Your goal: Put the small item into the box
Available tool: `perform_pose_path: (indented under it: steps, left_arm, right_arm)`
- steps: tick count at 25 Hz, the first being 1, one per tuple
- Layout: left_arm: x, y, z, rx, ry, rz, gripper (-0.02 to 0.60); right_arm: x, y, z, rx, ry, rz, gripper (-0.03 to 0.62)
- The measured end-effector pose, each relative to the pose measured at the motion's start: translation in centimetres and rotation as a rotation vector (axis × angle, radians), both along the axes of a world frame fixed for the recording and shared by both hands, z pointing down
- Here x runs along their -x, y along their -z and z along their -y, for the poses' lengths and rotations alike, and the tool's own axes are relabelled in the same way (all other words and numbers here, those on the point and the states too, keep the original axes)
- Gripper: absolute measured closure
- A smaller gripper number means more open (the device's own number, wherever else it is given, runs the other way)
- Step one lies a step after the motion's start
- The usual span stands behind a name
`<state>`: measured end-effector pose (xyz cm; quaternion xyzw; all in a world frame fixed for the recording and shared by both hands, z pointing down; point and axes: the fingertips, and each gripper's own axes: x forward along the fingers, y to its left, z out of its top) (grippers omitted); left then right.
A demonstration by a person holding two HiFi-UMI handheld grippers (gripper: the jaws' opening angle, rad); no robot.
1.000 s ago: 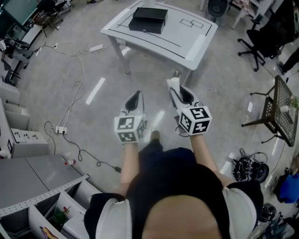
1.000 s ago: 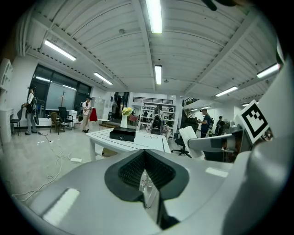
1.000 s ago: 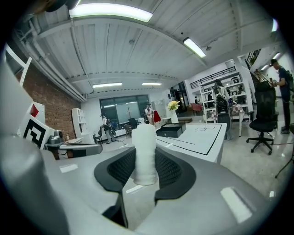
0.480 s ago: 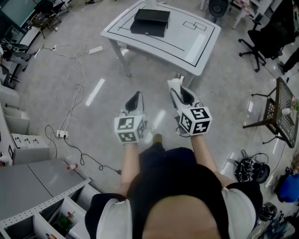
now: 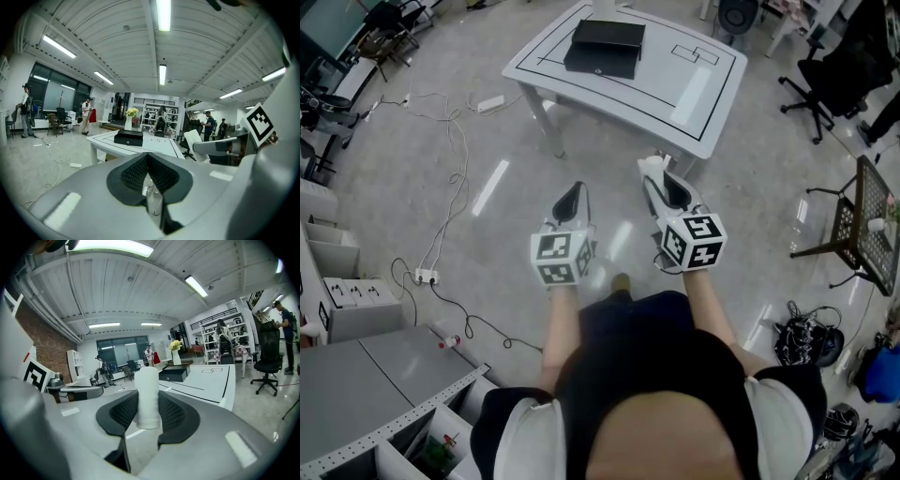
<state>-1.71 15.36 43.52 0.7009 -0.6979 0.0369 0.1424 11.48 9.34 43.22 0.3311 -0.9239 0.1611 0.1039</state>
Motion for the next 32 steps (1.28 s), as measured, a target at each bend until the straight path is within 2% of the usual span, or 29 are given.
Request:
perform_pose_path:
  steps: [20, 32]
  left_arm:
    - [1.6, -1.3, 0.3, 0.020, -0.013, -0.019, 0.572]
    - [1.2, -1.2, 1.8, 0.024, -0.038, -0.011, 0.572]
  right_arm:
    - [2.3, -1.3, -0.6, 0.043, 0.015, -0.008, 0.461]
    - [2.0, -1.2, 0.7, 0.042, 0.003, -0.004, 0.461]
